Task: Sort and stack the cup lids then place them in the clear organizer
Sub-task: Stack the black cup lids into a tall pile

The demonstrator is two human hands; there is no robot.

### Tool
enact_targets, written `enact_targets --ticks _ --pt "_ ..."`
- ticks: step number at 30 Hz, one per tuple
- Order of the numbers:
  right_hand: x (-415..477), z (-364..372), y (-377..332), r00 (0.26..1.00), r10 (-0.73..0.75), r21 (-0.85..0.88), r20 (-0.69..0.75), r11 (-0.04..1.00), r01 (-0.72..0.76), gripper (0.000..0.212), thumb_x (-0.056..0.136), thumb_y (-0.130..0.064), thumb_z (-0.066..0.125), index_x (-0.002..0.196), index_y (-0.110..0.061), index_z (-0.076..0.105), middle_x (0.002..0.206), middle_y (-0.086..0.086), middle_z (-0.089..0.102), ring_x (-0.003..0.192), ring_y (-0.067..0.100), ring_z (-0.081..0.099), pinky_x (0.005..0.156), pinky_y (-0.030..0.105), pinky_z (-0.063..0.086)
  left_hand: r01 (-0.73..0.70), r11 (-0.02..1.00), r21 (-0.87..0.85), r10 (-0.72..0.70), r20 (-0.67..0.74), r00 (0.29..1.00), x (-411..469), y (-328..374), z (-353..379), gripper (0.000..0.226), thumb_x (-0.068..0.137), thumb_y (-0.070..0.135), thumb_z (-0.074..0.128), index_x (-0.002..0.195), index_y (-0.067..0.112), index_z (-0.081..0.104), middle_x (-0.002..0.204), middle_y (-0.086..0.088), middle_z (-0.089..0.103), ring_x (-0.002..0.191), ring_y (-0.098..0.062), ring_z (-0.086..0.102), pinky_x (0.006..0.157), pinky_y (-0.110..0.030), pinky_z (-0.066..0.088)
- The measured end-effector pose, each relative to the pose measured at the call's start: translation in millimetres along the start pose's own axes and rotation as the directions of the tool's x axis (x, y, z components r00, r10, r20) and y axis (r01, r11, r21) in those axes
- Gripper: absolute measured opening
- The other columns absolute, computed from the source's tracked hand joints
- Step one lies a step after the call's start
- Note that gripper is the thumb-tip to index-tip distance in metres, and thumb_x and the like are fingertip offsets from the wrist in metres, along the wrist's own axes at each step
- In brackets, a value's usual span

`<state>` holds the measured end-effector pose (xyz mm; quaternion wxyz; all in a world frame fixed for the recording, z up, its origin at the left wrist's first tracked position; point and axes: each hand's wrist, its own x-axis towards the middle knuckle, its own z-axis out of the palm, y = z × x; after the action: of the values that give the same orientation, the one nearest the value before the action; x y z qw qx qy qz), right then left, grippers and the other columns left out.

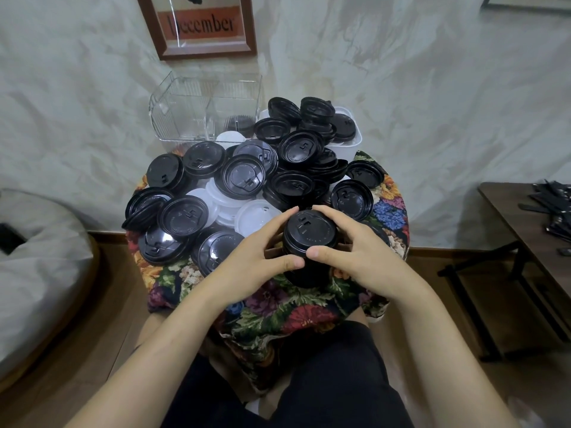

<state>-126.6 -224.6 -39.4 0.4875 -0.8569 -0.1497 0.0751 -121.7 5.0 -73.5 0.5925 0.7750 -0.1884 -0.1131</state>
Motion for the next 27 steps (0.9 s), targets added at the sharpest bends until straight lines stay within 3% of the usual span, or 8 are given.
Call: enact_targets --ticks 10,12,15,22,25,27 --pt "-2.2 2.9 1.8 1.000 0.013 0.008 -0.008 1.000 -0.013 0.073 0.087 -0.045 0.081 0.151 -0.039 0.046 0.139 -0.025 0.061 0.131 -0.005 0.054 0.117 0.040 0.042 0.019 1.000 0.011 -0.019 -0.027 0.999 -1.0 -2.7 2.9 0.091 0.088 0.034 0.082 0.161 0.044 0.029 0.154 0.024 0.050 0.143 0.001 0.045 0.123 -0.042 0.035" --pt "-2.2 3.8 1.7 1.000 0.010 0.002 -0.026 1.000 -0.010 0.079 0.083 -0.054 0.079 0.152 -0.044 0.042 0.143 -0.027 0.057 0.134 -0.005 0.051 0.119 0.040 0.041 0.028 1.000 -0.003 -0.028 -0.044 0.999 -2.0 -2.2 4.6 0.095 0.084 0.041 0.082 0.161 0.043 0.028 0.154 0.024 0.049 0.143 0.001 0.045 0.123 -0.042 0.034" --pt "-2.2 5.7 2.0 0.999 0.004 0.004 -0.044 1.000 -0.004 0.083 0.078 -0.062 0.076 0.151 -0.053 0.039 0.147 -0.028 0.052 0.138 -0.004 0.048 0.119 0.041 0.040 0.015 1.000 -0.001 -0.015 -0.064 0.998 -3.2 -2.9 10.7 0.084 0.085 0.033 0.083 0.157 0.034 0.039 0.145 0.018 0.060 0.137 -0.003 0.054 0.120 -0.044 0.039" --pt "-3.1 1.9 0.0 0.985 0.002 0.085 -0.174 0.996 0.013 0.070 0.082 -0.052 0.078 0.146 -0.041 0.051 0.136 -0.023 0.063 0.128 -0.001 0.058 0.113 0.040 0.047 0.010 1.000 -0.012 -0.011 -0.118 0.993 -2.3 -6.0 15.6 0.071 0.083 0.032 0.082 0.147 0.036 0.050 0.136 0.016 0.066 0.129 -0.007 0.060 0.116 -0.045 0.044" --pt "-2.9 1.0 -2.0 0.993 0.016 0.039 -0.114 0.999 -0.012 0.068 0.088 -0.039 0.082 0.147 -0.039 0.050 0.135 -0.023 0.063 0.126 -0.003 0.059 0.113 0.040 0.047 0.011 1.000 0.007 -0.011 -0.113 0.994 -1.5 -6.9 14.8 0.072 0.084 0.031 0.081 0.149 0.034 0.049 0.137 0.014 0.066 0.130 -0.008 0.060 0.116 -0.047 0.043" --pt "-2.1 2.9 -3.5 0.997 0.018 0.001 -0.075 1.000 -0.018 0.071 0.087 -0.040 0.083 0.149 -0.040 0.048 0.137 -0.023 0.062 0.127 -0.005 0.057 0.114 0.038 0.045 0.009 1.000 0.016 -0.007 -0.113 0.994 -1.2 -7.3 15.0 0.071 0.086 0.027 0.081 0.149 0.032 0.050 0.137 0.013 0.067 0.130 -0.008 0.060 0.117 -0.046 0.043"
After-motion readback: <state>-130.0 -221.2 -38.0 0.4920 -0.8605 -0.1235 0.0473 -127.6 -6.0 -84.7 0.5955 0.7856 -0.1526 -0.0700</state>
